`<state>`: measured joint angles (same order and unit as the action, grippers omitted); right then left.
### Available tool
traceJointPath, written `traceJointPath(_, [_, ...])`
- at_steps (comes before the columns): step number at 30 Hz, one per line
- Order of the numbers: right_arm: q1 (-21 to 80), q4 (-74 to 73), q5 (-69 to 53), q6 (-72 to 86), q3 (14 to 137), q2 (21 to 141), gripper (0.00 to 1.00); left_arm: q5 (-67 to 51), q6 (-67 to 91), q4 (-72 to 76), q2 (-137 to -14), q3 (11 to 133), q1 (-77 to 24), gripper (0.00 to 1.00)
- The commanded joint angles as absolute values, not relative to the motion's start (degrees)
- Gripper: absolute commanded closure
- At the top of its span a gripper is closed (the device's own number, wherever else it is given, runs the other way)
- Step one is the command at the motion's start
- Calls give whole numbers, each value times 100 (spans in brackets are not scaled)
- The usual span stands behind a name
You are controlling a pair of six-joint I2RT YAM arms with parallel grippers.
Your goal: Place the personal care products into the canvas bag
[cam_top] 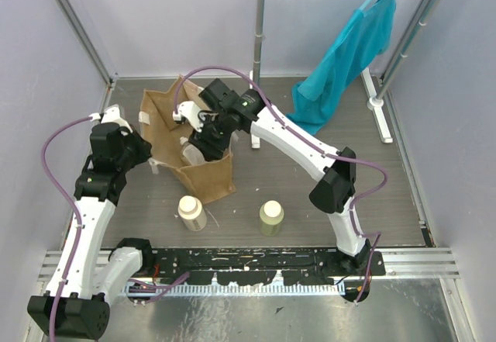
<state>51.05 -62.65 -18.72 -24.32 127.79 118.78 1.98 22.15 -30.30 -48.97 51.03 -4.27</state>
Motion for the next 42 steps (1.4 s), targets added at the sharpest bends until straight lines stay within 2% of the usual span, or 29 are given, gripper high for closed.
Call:
traceJointPath(1, [5221,-6008,-2384,-2494,12526,11415,99,128,2205,-2831,-4899,5243,-413,88])
traceJointPath(9, [5462,-5395,-2257,-2455,12065,11703,99,98,2230,-2833,-4885,5239,-413,89])
traceJointPath(17, [5623,-4658,-1733,-2309,11021,11568,99,36,2274,-2770,-4909,5240,-413,89])
traceJointPath(25, [5660,-4871,-1768,-2323,10851,11595,100,0,2294,-2756,-4939,5250,-413,89])
traceJointPath(29, [5607,-4810,-1673,-2283,10998,11447,99,0,2294,-2751,-4957,5248,-413,89])
traceJointPath(37, [5230,-4651,-733,-1944,11972,11603,99,-73,2294,-2756,-4961,5264,-414,89])
traceJointPath(42, [4935,-4315,-390,-1793,12739,11910,99,-124,2279,-2761,-4967,5286,-413,93])
